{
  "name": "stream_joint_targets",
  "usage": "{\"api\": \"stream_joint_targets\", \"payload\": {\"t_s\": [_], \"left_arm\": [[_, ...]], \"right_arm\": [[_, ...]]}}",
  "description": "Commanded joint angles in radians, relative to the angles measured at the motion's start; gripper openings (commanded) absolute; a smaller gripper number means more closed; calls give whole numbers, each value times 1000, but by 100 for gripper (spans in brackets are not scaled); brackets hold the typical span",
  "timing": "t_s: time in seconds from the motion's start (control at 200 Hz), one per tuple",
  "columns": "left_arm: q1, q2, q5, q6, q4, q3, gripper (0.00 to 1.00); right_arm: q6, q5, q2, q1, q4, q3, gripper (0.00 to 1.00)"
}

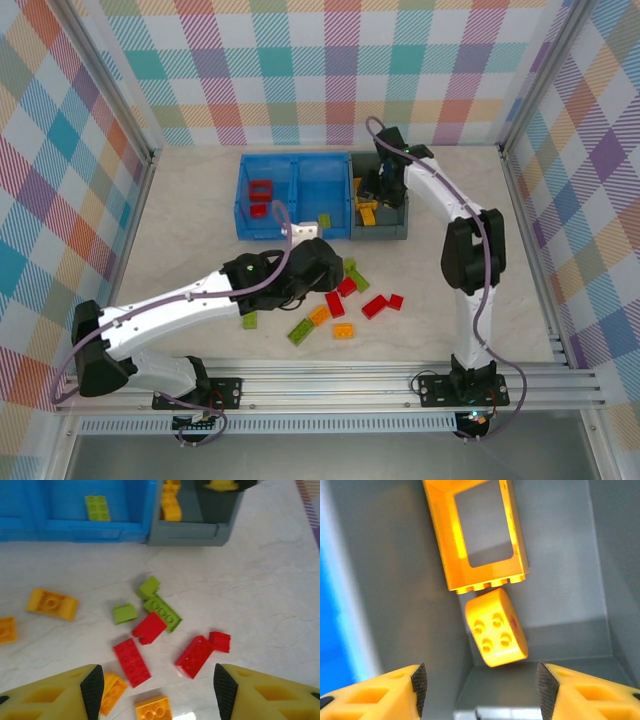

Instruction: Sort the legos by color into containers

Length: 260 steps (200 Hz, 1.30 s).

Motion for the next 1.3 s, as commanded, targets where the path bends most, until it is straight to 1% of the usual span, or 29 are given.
{"api": "stream_joint_targets", "payload": {"t_s": [0.0,0.07,0.125,0.17,0.25,0.325,0.41,0.465,0.575,0.65,0.725,0.845,0.93,0.96,1.045,1.115,1.225,1.265,1.295], "left_arm": [[-11,-105,-83,-90,-203,-22,65],[8,-159,-78,-133,-289,-85,66],[30,-201,-55,-156,-337,-154,68],[60,-236,-9,-163,-351,-221,69],[129,-288,96,-153,-336,-344,72],[197,-316,183,-105,-295,-431,78],[282,-304,250,-48,-249,-494,81],[330,-285,289,-6,-202,-524,82],[405,-222,323,55,-136,-546,81],[453,-165,336,90,-108,-556,78],[489,-119,360,113,-55,-577,75],[515,-44,374,134,11,-598,68],[518,3,354,141,16,-594,62],[519,12,348,142,21,-594,59],[519,12,342,144,46,-598,44],[518,3,333,146,46,-594,35],[517,-38,310,147,-22,-546,30],[513,-68,297,150,-62,-505,28],[508,-90,289,152,-97,-466,27]], "right_arm": [[-41,-13,-224,20,17,-64,62],[-62,-42,-371,66,95,-208,64],[-78,-59,-499,125,166,-348,66],[-89,-65,-603,194,221,-477,68],[-111,-89,-780,348,346,-677,72],[-101,-133,-914,490,454,-837,73],[-62,-118,-1032,646,540,-987,76],[-31,-96,-1080,726,574,-1050,77],[21,-56,-1115,837,599,-1134,78],[45,-39,-1114,871,601,-1153,78],[61,-29,-1110,882,599,-1156,78],[52,-9,-1100,884,586,-1141,78],[44,0,-1088,884,569,-1120,78],[43,2,-1084,884,568,-1114,78],[45,8,-1072,884,569,-1113,78],[50,12,-1056,883,574,-1112,78],[50,49,-1051,884,548,-1082,76],[41,100,-1058,884,508,-1052,76],[37,163,-1067,883,464,-1022,76]]}}
